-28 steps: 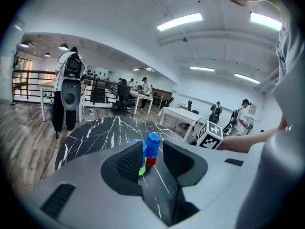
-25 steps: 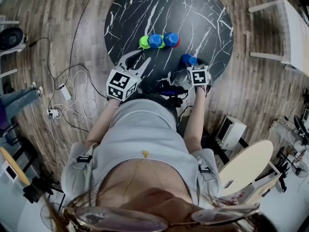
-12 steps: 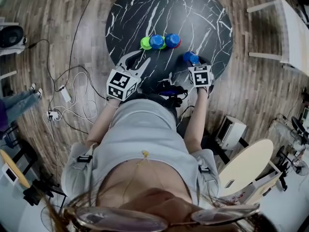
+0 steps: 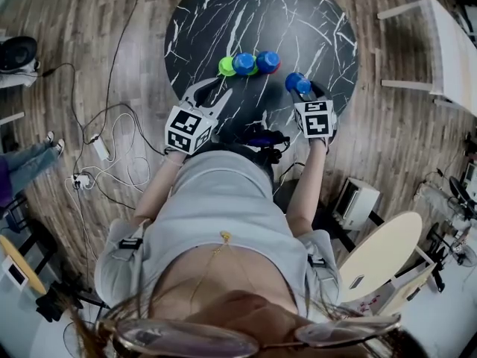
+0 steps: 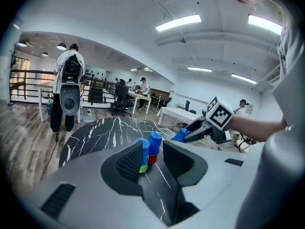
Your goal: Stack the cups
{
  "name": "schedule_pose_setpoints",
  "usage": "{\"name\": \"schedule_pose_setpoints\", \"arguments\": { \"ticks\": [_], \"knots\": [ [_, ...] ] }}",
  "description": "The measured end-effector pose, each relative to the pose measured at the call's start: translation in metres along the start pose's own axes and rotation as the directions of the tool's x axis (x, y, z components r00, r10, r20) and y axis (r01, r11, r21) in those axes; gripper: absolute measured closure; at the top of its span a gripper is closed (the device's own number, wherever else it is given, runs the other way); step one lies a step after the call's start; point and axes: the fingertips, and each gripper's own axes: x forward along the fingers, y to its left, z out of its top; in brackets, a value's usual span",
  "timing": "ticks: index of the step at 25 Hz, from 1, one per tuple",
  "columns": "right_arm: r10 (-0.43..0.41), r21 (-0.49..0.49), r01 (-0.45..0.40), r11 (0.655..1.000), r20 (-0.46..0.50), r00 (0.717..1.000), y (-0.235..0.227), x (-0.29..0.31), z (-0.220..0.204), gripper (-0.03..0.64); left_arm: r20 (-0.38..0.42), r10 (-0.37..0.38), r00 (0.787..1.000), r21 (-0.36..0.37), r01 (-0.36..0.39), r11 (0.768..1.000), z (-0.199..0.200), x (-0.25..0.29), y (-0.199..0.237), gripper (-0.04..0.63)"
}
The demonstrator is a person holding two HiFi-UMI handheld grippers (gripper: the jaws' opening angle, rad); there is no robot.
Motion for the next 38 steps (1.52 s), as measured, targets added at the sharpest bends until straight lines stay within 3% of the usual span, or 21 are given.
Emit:
{"name": "schedule_pose_setpoints", "arguments": {
  "ticks": [9,21,38],
  "knots": [
    [0.006,-0.030,-0.003,1.000,0.079,0.997,0.008,-0.027,0.042,0.376,0.010,0.009,1.000,0.001,-0.009,1.000,0.002,-0.010,0.007,0.463],
    [0.092,-0.056,-0.085,0.995,0.139,0.986,0.032,-0.030,0.091,0.376,0.017,0.025,1.000,-0.013,-0.025,1.000,0.000,-0.019,0.021,0.463],
    [0.150,-0.119,-0.140,0.983,0.081,0.985,0.065,0.001,0.124,0.377,0.024,0.061,0.998,-0.048,-0.060,0.997,-0.004,-0.035,0.048,0.463]
  ]
}}
